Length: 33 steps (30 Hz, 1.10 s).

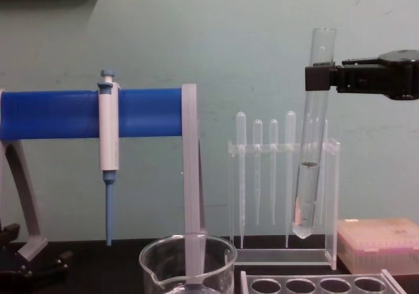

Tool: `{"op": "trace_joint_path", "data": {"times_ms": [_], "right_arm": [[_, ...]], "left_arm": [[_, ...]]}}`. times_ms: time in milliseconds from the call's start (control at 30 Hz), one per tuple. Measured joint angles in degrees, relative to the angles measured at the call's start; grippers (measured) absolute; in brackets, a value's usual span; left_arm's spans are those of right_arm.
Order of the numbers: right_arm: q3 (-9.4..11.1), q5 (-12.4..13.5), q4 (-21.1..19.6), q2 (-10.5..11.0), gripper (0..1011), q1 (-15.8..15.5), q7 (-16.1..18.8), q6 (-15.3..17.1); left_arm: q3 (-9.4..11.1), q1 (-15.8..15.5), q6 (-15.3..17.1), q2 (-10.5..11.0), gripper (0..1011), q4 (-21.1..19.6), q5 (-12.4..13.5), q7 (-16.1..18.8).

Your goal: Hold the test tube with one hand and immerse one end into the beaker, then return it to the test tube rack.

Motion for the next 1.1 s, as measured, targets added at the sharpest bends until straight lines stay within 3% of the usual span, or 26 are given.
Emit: {"op": "trace_joint_path", "data": {"times_ms": [1100], "right_arm": [[0.0, 0.0, 0.0, 0.0, 242, 0.0, 0.0, 0.0]], "left_arm": [[0.0, 0.0, 0.0, 0.0, 1000, 0.0, 0.0, 0.0]]}}
